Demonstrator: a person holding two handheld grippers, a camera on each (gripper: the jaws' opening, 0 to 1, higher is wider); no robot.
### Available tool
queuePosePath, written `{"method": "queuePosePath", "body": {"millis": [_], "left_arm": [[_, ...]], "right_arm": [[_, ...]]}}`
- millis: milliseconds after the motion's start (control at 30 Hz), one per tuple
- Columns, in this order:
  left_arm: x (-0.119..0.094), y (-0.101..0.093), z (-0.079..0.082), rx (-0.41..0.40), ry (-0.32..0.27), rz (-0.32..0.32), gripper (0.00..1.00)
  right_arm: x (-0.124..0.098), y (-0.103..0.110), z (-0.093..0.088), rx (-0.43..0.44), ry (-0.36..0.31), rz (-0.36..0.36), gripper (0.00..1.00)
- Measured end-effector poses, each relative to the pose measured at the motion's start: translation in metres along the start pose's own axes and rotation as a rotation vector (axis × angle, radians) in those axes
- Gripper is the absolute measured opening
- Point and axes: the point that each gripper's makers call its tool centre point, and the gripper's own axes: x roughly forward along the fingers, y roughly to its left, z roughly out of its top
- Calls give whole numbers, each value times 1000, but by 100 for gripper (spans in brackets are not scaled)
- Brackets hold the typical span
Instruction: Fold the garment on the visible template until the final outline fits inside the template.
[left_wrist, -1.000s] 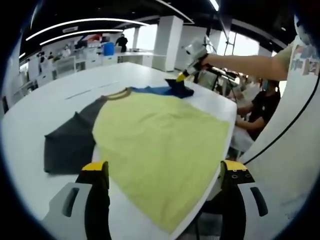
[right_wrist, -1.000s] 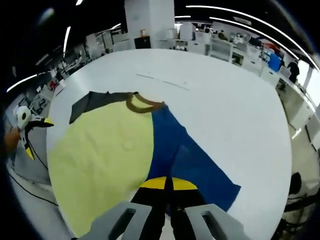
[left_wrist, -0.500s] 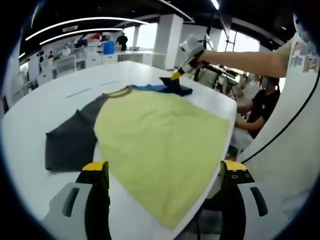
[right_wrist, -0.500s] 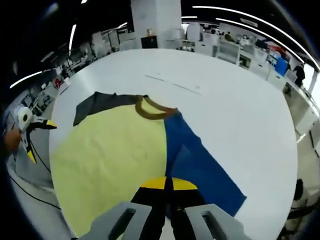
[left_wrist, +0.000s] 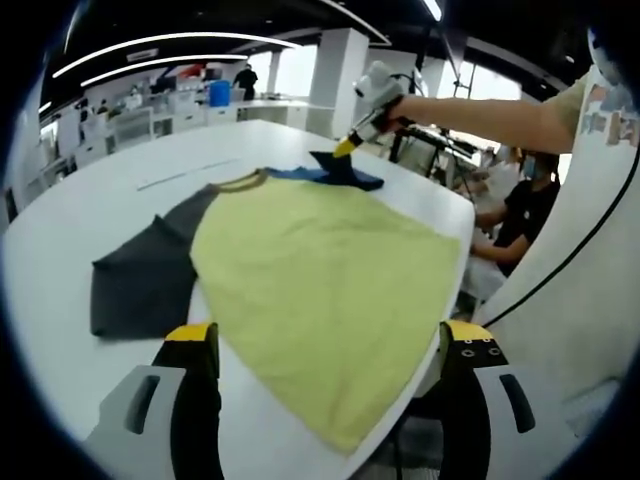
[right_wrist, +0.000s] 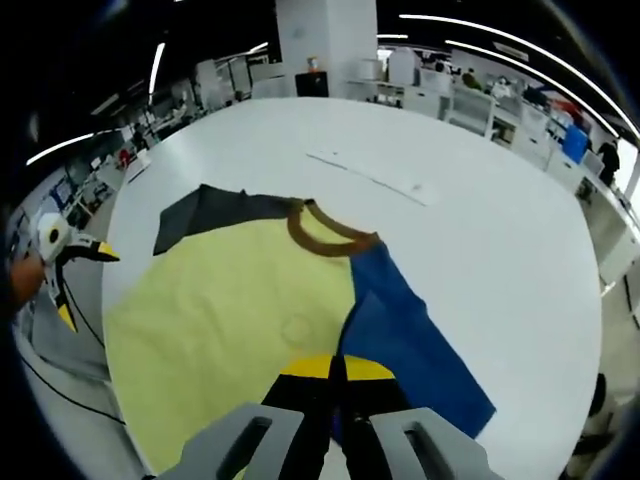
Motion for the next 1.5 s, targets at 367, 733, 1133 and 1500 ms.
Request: {"method": "queuePosePath", "body": {"millis": [367, 733, 1133, 1500], "left_arm": [[-2, 3, -3, 2, 1, 5, 88], [-5, 6, -2, -14, -17, 10, 88], [-7, 6, -4, -18, -22, 13, 88], [-10, 6, -6, -11, -14, 16, 88]], "right_arm": [[11, 16, 14, -22, 2, 27, 0], [22, 34, 28, -58, 9, 52, 0], [30, 47, 40, -72, 9, 73, 0], [40, 64, 53, -96, 12, 95, 0]]}}
